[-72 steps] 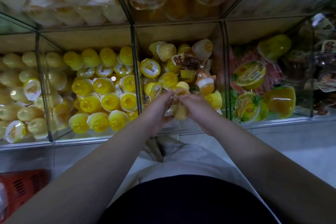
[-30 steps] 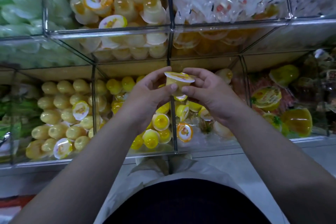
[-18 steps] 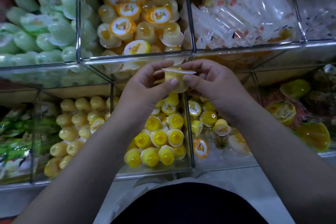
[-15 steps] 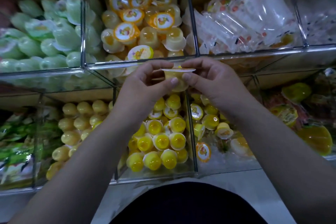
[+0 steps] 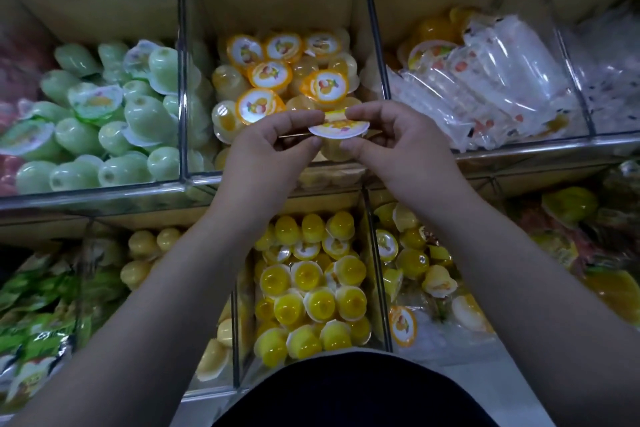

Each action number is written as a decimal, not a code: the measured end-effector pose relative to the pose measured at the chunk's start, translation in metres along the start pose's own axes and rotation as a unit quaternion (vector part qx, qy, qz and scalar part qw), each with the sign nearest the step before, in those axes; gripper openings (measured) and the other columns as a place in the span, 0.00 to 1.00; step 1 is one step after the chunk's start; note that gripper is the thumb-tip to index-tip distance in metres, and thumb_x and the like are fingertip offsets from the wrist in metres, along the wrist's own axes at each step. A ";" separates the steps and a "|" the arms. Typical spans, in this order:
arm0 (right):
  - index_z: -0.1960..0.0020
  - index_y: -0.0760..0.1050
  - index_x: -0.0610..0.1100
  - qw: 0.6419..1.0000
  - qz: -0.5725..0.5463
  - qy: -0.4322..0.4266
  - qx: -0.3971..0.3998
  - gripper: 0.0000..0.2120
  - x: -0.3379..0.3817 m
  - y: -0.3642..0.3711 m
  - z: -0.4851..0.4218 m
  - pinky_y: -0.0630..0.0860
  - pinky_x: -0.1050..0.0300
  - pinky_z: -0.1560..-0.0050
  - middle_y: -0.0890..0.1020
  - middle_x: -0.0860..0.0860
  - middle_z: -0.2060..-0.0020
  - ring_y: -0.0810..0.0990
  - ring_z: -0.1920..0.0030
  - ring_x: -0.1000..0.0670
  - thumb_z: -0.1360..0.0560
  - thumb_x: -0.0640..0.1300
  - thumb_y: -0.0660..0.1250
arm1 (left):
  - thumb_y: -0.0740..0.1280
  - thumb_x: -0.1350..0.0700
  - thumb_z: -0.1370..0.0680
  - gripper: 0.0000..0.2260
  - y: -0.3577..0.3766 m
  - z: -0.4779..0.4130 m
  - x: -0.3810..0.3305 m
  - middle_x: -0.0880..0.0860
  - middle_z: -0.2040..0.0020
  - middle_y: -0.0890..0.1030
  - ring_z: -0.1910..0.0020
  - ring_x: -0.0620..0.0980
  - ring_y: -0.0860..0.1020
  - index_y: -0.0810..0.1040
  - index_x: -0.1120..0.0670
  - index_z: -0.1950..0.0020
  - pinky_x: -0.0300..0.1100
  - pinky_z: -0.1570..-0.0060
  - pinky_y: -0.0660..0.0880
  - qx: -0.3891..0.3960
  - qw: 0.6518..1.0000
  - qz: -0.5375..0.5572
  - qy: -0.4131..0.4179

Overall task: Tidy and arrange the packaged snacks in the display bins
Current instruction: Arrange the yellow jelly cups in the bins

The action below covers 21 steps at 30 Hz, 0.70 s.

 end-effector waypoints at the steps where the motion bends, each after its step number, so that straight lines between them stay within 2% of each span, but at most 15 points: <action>1: 0.45 0.77 0.54 1.000 0.012 -0.001 -0.003 0.15 0.001 0.001 -0.003 0.80 0.55 0.50 0.83 0.56 0.52 0.81 0.56 0.54 0.28 0.40 0.74 | 0.70 0.59 0.23 0.11 -0.001 -0.004 0.001 0.45 0.57 0.85 0.59 0.45 0.79 0.82 0.42 0.49 0.39 0.57 0.76 -0.004 1.000 -0.003 -0.005; 4: 0.44 0.77 0.54 0.999 0.033 0.005 -0.003 0.16 0.001 0.006 -0.012 0.81 0.57 0.52 0.81 0.59 0.55 0.81 0.58 0.54 0.27 0.39 0.73 | 0.70 0.59 0.23 0.11 -0.003 -0.014 0.003 0.40 0.62 0.83 0.62 0.39 0.78 0.83 0.42 0.48 0.31 0.62 0.74 -0.010 1.000 -0.014 -0.010; 7: 0.44 0.77 0.54 0.999 0.036 0.006 -0.005 0.16 -0.001 0.008 -0.018 0.80 0.57 0.49 0.80 0.61 0.52 0.81 0.54 0.54 0.28 0.39 0.73 | 0.70 0.62 0.23 0.12 -0.002 -0.021 0.004 0.39 0.58 0.83 0.59 0.33 0.79 0.82 0.45 0.46 0.26 0.61 0.73 -0.003 1.000 -0.019 -0.005; 10: 0.43 0.77 0.54 0.999 0.035 0.005 0.003 0.16 -0.003 0.010 -0.024 0.78 0.57 0.42 0.80 0.60 0.46 0.79 0.45 0.59 0.28 0.40 0.73 | 0.70 0.63 0.24 0.15 -0.003 -0.028 0.002 0.41 0.51 0.83 0.53 0.36 0.81 0.80 0.45 0.43 0.29 0.57 0.74 0.007 1.000 -0.013 0.008; 12: 0.43 0.77 0.54 1.000 0.029 0.007 0.009 0.17 -0.005 0.011 -0.029 0.77 0.59 0.41 0.80 0.60 0.45 0.78 0.42 0.61 0.28 0.40 0.73 | 0.71 0.62 0.24 0.16 -0.004 -0.033 0.004 0.42 0.50 0.83 0.51 0.38 0.81 0.78 0.44 0.43 0.31 0.55 0.75 0.010 1.000 -0.009 0.007; 15: 0.42 0.76 0.54 0.999 0.044 0.008 0.026 0.17 -0.005 0.013 -0.034 0.77 0.64 0.44 0.79 0.60 0.45 0.78 0.44 0.62 0.27 0.41 0.73 | 0.72 0.61 0.25 0.16 -0.007 -0.039 0.008 0.42 0.51 0.83 0.50 0.40 0.81 0.78 0.43 0.43 0.33 0.54 0.77 0.008 1.000 -0.014 -0.003; 19: 0.41 0.76 0.53 0.997 0.054 0.026 0.048 0.15 -0.012 0.015 -0.039 0.79 0.56 0.43 0.81 0.56 0.44 0.80 0.45 0.58 0.25 0.42 0.71 | 0.72 0.59 0.25 0.13 -0.008 -0.041 0.012 0.45 0.53 0.84 0.53 0.41 0.81 0.80 0.42 0.46 0.32 0.57 0.77 0.003 1.000 -0.008 -0.016; 21: 0.43 0.76 0.53 0.997 0.050 0.040 0.051 0.11 -0.014 0.015 -0.040 0.80 0.53 0.45 0.82 0.55 0.48 0.81 0.48 0.57 0.23 0.44 0.69 | 0.72 0.57 0.25 0.11 -0.009 -0.043 0.015 0.47 0.52 0.84 0.51 0.44 0.81 0.81 0.40 0.49 0.36 0.54 0.78 -0.001 1.000 -0.015 -0.027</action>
Point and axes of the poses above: each hand's wrist, its own z-axis away from the middle knuckle, its own y-axis out of the palm, x = y × z, the point moved 9 cm from there along -z, towards the middle knuckle
